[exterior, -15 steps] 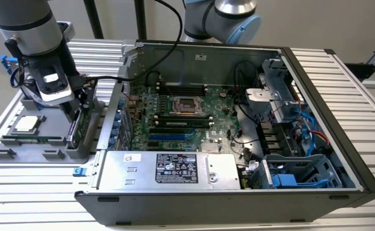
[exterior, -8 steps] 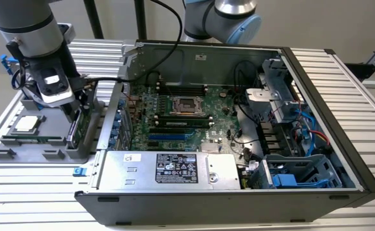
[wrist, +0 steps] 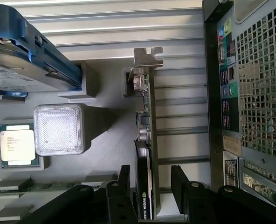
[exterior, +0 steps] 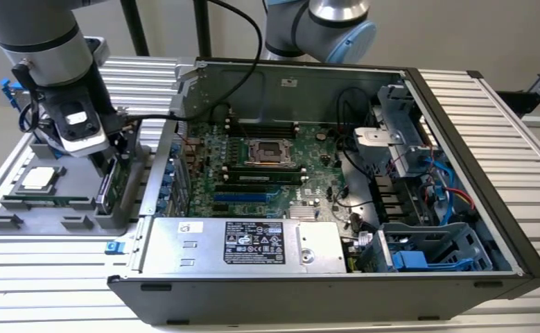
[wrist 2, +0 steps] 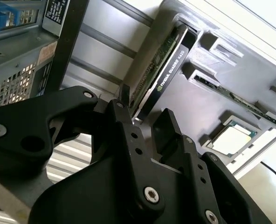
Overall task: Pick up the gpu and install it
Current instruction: 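Pick up the gpu and move the gpu toward the slot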
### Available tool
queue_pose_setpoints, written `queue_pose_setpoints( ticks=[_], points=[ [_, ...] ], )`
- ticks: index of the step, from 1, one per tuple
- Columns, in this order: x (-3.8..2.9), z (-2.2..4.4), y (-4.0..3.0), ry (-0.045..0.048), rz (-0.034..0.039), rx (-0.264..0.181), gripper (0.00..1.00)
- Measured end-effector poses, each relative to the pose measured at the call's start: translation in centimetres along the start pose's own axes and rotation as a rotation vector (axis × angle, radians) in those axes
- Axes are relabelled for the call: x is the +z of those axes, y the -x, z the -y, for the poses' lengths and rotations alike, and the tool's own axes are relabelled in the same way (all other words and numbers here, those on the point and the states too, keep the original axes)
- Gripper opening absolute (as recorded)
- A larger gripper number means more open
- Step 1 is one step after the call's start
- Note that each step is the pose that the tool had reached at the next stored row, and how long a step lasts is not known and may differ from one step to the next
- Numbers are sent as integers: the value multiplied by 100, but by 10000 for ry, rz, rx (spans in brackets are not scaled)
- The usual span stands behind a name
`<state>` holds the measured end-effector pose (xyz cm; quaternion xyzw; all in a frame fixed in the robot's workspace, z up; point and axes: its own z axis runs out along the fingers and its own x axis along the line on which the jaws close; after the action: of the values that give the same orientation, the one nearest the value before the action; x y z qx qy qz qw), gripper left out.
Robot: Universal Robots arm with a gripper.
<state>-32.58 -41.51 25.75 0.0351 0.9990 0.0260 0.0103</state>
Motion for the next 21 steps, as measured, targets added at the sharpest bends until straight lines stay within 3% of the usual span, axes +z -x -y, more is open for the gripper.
queue_pose_setpoints(
  ticks=[21],
  points=[
    [163, 39, -1, -1, -23, 0, 100]
  ],
)
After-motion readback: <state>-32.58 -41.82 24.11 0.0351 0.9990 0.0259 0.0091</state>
